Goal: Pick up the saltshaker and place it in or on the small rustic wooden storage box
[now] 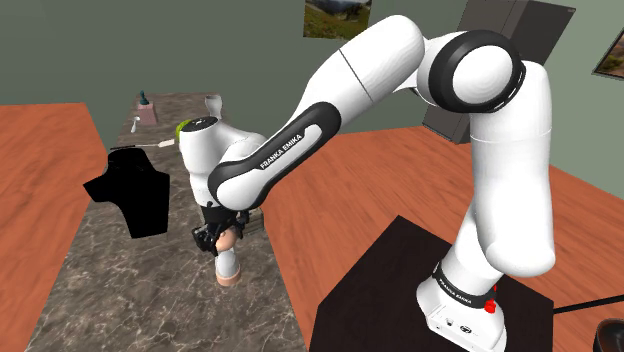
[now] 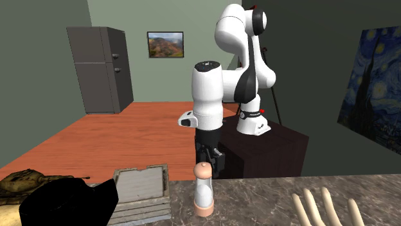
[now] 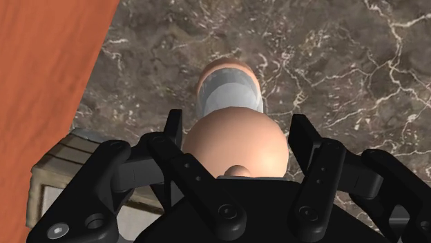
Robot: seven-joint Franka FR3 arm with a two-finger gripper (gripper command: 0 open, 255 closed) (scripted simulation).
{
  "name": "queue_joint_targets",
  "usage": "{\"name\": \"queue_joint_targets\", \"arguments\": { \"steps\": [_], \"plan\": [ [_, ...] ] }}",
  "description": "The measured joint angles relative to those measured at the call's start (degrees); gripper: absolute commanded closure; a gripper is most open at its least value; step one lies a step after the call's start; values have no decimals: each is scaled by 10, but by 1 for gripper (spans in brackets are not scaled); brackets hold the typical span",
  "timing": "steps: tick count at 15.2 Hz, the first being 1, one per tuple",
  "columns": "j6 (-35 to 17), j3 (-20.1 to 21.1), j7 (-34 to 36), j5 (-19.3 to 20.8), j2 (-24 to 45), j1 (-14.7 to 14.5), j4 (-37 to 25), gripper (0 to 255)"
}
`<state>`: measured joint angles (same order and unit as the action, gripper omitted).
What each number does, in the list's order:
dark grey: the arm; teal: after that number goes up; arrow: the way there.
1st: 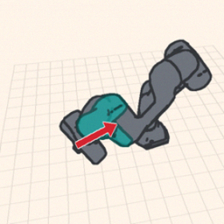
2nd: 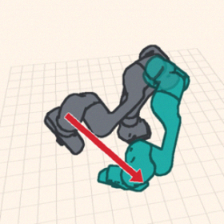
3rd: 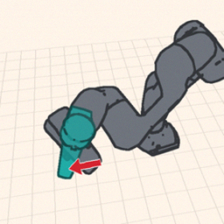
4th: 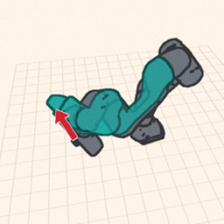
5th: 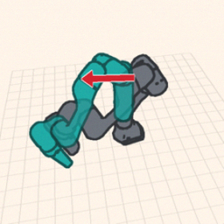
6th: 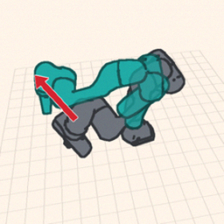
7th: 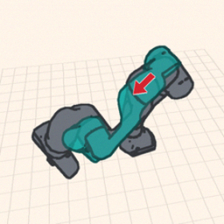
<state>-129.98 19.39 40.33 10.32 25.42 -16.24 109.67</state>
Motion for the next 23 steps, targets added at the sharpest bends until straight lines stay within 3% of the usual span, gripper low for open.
{"name": "queue_joint_targets", "arguments": {
  "steps": [9, 23],
  "plan": [
    [3, 1, -1, -1, -2, 0, -1, 255],
    [84, 14, -18, -28, -61, 10, -27, 255]
  ]
}}
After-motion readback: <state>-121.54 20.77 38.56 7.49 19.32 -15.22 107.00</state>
